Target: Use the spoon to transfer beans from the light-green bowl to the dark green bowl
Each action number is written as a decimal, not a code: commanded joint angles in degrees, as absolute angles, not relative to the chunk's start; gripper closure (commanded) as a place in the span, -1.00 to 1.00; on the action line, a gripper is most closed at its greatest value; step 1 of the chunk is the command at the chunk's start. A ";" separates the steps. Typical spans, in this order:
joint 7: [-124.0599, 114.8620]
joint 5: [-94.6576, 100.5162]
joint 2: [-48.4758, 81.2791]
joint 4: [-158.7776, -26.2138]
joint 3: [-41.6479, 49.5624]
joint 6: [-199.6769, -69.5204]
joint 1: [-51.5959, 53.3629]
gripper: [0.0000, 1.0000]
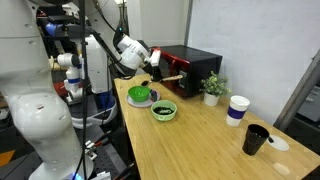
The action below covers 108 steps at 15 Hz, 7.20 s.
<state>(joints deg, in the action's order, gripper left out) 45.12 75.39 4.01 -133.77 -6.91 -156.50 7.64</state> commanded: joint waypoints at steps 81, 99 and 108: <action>28.13 91.26 7.76 -137.00 -22.83 -101.83 23.77 0.89; 31.58 95.68 15.54 -133.61 -24.01 -86.54 26.54 0.89; 36.60 97.63 19.64 -130.20 -23.89 -81.23 28.05 0.89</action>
